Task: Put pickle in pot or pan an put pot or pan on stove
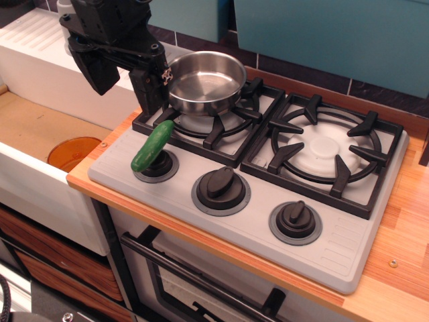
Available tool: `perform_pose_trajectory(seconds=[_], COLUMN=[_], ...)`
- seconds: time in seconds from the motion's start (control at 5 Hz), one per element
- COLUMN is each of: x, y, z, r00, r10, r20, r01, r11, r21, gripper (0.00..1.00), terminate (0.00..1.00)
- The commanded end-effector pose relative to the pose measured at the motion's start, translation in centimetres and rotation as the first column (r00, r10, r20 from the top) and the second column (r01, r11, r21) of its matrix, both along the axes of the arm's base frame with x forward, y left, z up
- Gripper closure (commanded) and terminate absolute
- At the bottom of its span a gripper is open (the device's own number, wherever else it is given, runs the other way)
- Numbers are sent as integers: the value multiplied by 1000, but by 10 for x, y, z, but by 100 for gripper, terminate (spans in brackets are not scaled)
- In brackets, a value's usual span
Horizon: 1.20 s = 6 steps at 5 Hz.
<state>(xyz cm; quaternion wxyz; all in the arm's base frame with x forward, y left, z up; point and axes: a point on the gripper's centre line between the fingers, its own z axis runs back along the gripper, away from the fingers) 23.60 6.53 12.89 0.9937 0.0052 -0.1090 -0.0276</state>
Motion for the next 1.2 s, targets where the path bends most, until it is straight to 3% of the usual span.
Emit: perform_pose_trajectory(seconds=[0.0,0.4,1.0], x=[0,15,22], y=[0,6,20], z=[0,-32,-58], r00=[1000,998,989], r10=[0,-24,-57], r20=[0,65,137], r01=[0,25,57], r11=[1000,1000,998], r21=[0,-17,-2], gripper=[0,0,0], terminate=[0,0,0])
